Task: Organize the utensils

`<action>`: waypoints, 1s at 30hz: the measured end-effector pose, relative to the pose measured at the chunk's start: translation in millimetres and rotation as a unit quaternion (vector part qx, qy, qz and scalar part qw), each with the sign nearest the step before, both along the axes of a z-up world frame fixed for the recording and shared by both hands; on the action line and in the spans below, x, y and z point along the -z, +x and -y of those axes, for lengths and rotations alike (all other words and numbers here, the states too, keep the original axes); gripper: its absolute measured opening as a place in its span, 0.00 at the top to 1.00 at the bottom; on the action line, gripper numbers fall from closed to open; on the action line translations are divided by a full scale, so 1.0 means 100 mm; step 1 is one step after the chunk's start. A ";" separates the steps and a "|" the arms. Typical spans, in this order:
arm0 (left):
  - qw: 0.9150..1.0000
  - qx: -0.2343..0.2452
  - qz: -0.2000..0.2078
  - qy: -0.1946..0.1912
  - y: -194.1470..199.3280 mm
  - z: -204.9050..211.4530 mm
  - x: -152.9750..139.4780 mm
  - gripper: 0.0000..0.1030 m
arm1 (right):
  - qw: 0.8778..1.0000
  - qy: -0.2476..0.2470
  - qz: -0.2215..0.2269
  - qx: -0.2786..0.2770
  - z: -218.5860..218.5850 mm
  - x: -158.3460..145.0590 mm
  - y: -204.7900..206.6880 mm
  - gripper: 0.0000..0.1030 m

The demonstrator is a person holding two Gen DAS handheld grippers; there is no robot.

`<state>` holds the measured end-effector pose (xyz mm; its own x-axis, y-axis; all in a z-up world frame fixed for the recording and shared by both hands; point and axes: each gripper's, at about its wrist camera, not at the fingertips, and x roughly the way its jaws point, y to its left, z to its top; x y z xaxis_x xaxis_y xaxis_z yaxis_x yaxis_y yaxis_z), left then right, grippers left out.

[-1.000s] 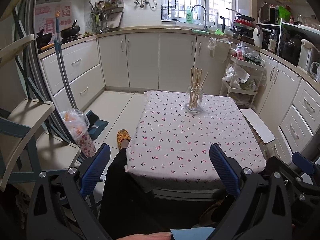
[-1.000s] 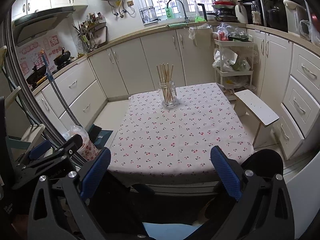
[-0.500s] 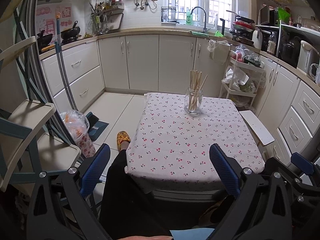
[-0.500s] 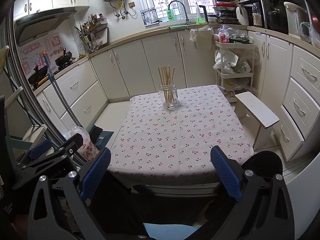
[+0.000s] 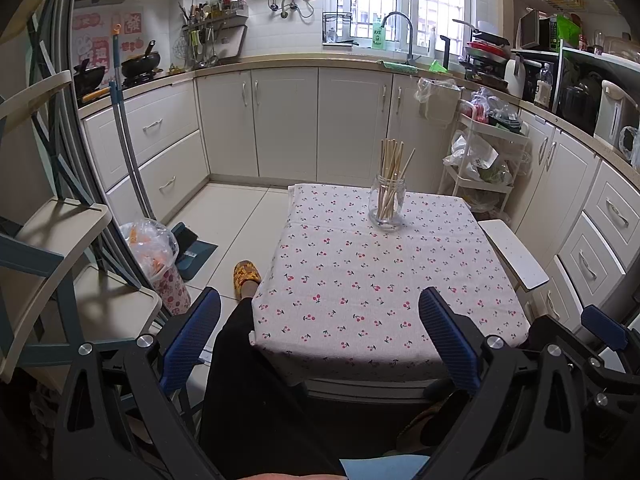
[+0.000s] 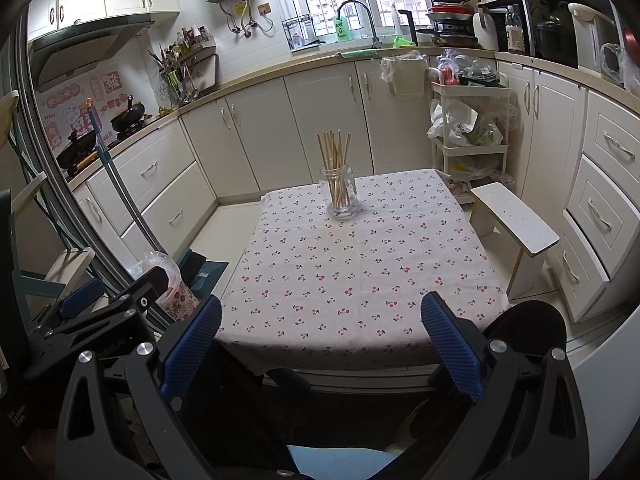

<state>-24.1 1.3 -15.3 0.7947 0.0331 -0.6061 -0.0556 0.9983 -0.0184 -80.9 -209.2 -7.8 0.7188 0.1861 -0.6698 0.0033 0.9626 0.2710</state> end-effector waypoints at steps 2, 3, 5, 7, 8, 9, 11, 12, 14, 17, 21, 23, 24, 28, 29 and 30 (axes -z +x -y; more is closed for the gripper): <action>1.000 0.000 -0.001 0.000 -0.01 0.00 0.01 0.08 | 1.000 0.000 0.000 0.000 0.00 0.00 0.00 0.07; 1.000 0.000 -0.001 0.000 -0.01 0.00 0.02 0.08 | 1.000 0.000 -0.001 0.000 -0.01 0.01 0.00 0.07; 1.000 0.000 -0.001 0.000 -0.01 0.01 0.02 0.08 | 1.000 0.000 0.000 0.000 -0.01 0.00 0.00 0.07; 1.000 0.000 -0.001 0.000 -0.01 0.01 0.03 0.08 | 1.000 0.000 0.000 0.000 -0.01 0.01 0.00 0.07; 1.000 0.000 -0.002 0.000 -0.01 0.00 0.03 0.07 | 1.000 0.000 0.000 0.000 -0.01 0.00 0.00 0.07; 1.000 0.000 -0.002 -0.001 -0.01 0.01 0.03 0.08 | 1.000 0.000 -0.001 0.000 -0.01 0.00 0.00 0.07; 1.000 0.000 -0.002 0.000 -0.01 0.01 0.03 0.08 | 1.000 0.000 0.000 0.000 -0.01 0.00 0.00 0.07; 1.000 0.000 -0.002 -0.001 -0.02 0.02 0.05 0.08 | 1.000 0.000 -0.001 0.000 -0.01 0.00 0.00 0.07; 1.000 0.000 -0.003 -0.001 -0.02 0.02 0.06 0.08 | 1.000 0.000 0.000 0.000 -0.02 0.01 -0.01 0.07; 1.000 0.003 -0.006 -0.002 -0.02 0.02 0.08 0.07 | 1.000 0.000 -0.001 -0.001 -0.03 0.01 -0.01 0.07; 1.000 0.013 -0.008 -0.006 -0.03 0.02 0.15 0.08 | 1.000 0.000 -0.001 -0.001 -0.06 0.03 -0.03 0.07; 1.000 0.008 0.002 -0.002 -0.04 0.01 0.14 0.08 | 1.000 0.000 -0.001 0.000 -0.08 0.04 -0.04 0.07; 1.000 0.008 0.006 -0.002 -0.05 0.01 0.13 0.08 | 1.000 0.000 -0.001 0.000 -0.10 0.05 -0.04 0.07; 1.000 0.014 0.016 -0.014 -0.07 0.00 0.09 0.08 | 1.000 -0.002 -0.001 -0.001 -0.12 0.07 -0.05 0.07; 1.000 0.015 0.016 -0.018 -0.07 0.00 0.09 0.08 | 1.000 -0.001 -0.001 -0.001 -0.12 0.07 -0.06 0.07; 1.000 0.014 0.016 -0.019 -0.07 -0.01 0.08 0.08 | 1.000 -0.001 -0.001 -0.001 -0.13 0.07 -0.06 0.07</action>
